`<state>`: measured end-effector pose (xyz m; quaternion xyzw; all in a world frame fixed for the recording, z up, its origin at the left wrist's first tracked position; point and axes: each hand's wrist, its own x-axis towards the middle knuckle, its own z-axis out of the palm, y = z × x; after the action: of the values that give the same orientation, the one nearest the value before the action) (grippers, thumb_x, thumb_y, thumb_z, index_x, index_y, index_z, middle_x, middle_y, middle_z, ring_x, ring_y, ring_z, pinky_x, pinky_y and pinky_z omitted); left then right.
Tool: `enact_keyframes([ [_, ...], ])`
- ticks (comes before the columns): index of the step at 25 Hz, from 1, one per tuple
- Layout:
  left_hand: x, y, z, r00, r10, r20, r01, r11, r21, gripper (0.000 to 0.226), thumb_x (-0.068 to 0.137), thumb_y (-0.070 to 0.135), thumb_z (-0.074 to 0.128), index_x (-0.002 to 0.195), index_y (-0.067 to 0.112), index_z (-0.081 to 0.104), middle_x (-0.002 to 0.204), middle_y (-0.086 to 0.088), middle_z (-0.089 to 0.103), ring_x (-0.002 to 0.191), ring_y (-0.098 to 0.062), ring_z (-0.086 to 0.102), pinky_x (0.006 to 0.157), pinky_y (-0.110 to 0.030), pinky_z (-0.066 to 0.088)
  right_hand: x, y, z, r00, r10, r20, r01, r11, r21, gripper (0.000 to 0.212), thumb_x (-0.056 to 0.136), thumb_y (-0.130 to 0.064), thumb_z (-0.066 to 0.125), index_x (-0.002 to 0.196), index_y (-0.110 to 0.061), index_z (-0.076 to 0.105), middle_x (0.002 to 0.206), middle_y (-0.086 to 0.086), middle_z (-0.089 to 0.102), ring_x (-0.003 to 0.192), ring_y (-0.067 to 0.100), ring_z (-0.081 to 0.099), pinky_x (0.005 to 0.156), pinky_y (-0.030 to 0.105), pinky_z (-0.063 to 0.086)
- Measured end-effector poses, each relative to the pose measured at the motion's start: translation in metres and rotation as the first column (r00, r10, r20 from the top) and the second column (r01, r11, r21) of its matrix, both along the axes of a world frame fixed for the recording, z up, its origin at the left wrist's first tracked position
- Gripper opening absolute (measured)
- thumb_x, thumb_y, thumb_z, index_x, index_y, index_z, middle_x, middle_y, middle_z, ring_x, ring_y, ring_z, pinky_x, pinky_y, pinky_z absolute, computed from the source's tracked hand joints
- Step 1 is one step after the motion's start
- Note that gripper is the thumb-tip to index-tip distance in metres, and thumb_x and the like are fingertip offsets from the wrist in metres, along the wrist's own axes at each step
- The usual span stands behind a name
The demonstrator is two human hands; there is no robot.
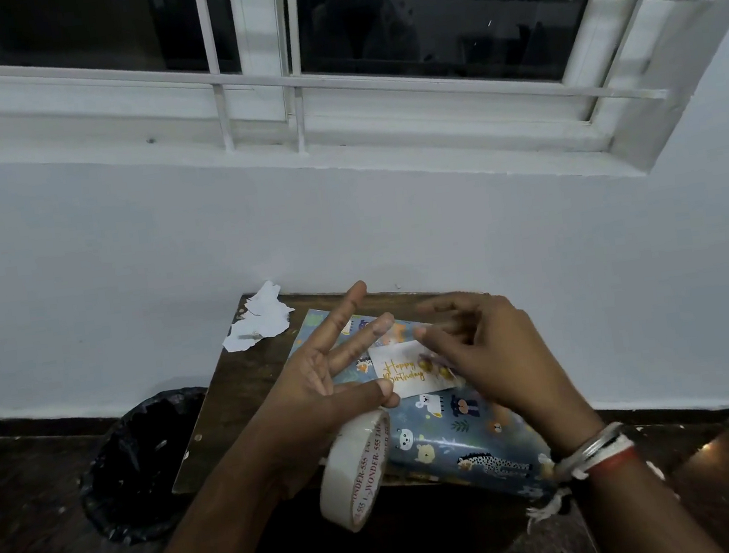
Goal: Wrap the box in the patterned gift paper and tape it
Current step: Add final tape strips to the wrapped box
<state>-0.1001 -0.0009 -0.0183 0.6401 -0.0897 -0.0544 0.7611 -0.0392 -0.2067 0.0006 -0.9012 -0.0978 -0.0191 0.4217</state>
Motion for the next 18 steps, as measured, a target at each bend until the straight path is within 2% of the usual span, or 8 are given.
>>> enact_keyframes([
  [1,0.0,0.0,0.0,1.0,0.004,0.008,-0.004,1.0,0.007,0.095,0.086,-0.016,0.067,0.15,0.048,0.038,0.14,0.013,0.063,0.091,-0.013,0.075,0.077,-0.025,0.058,-0.004,0.013,0.003,0.993,0.048,-0.112,-0.007,0.942,0.335,0.018,0.089,-0.033,0.079,0.104,-0.023,0.075,0.085,0.002,0.079,0.086,0.017,0.076,0.079,0.029,0.061],
  [2,0.0,0.001,0.0,1.0,0.013,0.016,-0.013,1.0,0.024,0.096,0.086,-0.016,0.067,0.15,0.048,0.037,0.14,0.013,0.063,0.09,-0.01,0.075,0.078,-0.025,0.057,-0.007,0.023,0.004,0.976,0.097,-0.196,0.027,0.837,0.547,0.023,0.087,-0.031,0.08,0.103,-0.016,0.075,0.088,0.009,0.079,0.09,0.024,0.077,0.082,0.031,0.062],
  [4,-0.001,0.001,0.0,0.999,0.03,0.034,-0.032,0.998,0.063,0.097,0.086,-0.016,0.068,0.15,0.05,0.036,0.14,0.014,0.063,0.09,-0.01,0.075,0.082,-0.027,0.058,-0.01,0.036,0.005,0.949,0.153,-0.276,0.089,0.708,0.701,0.028,0.083,-0.025,0.081,0.102,-0.005,0.074,0.092,0.017,0.078,0.093,0.028,0.076,0.082,0.029,0.062],
  [7,-0.001,0.003,-0.001,0.999,0.044,0.023,-0.046,0.994,0.097,0.101,0.086,-0.013,0.071,0.149,0.057,0.034,0.144,0.014,0.059,0.085,-0.019,0.076,0.085,-0.034,0.059,-0.01,0.042,0.005,0.952,0.122,-0.28,0.124,0.684,0.719,0.024,0.083,-0.007,0.082,0.103,-0.003,0.069,0.089,0.02,0.077,0.088,0.029,0.076,0.072,0.025,0.061],
  [10,-0.003,0.003,-0.002,0.999,0.049,0.005,-0.049,0.994,0.1,0.105,0.085,-0.014,0.071,0.149,0.06,0.031,0.148,0.014,0.056,0.068,-0.008,0.072,0.065,-0.023,0.055,-0.007,0.044,0.005,0.982,0.071,-0.177,0.061,0.76,0.647,0.036,0.083,-0.003,0.082,0.109,-0.008,0.057,0.081,0.015,0.078,0.078,0.026,0.075,0.074,0.032,0.062],
  [12,-0.002,0.001,-0.005,0.997,0.076,-0.009,-0.076,0.995,0.07,0.109,0.082,-0.016,0.073,0.148,0.061,0.032,0.155,0.01,0.048,0.095,0.004,0.069,0.064,-0.024,0.057,-0.004,0.047,0.004,0.995,0.047,-0.085,0.009,0.83,0.558,0.04,0.085,-0.006,0.082,0.11,-0.012,0.051,0.079,0.008,0.078,0.071,0.017,0.073,0.067,0.026,0.059],
  [14,0.002,0.003,-0.008,0.989,0.135,-0.053,-0.134,0.991,0.025,0.113,0.077,-0.018,0.076,0.146,0.061,0.036,0.16,0.005,0.039,0.118,0.012,0.059,0.075,-0.03,0.061,0.002,0.048,0.0,1.0,0.003,-0.022,0.007,0.878,0.478,0.04,0.087,-0.008,0.081,0.109,-0.017,0.048,0.078,0.003,0.078,0.07,0.014,0.074,0.064,0.023,0.055],
  [18,0.008,0.011,-0.019,0.98,0.137,-0.143,-0.153,0.982,-0.11,0.112,0.07,-0.015,0.083,0.142,0.061,0.043,0.158,-0.002,0.042,0.138,-0.018,0.052,0.089,-0.036,0.06,0.023,0.05,-0.021,0.999,0.031,-0.026,-0.021,0.944,0.329,0.045,0.087,-0.011,0.08,0.109,-0.024,0.043,0.081,-0.001,0.079,0.075,0.016,0.075,0.078,0.041,0.062],
])
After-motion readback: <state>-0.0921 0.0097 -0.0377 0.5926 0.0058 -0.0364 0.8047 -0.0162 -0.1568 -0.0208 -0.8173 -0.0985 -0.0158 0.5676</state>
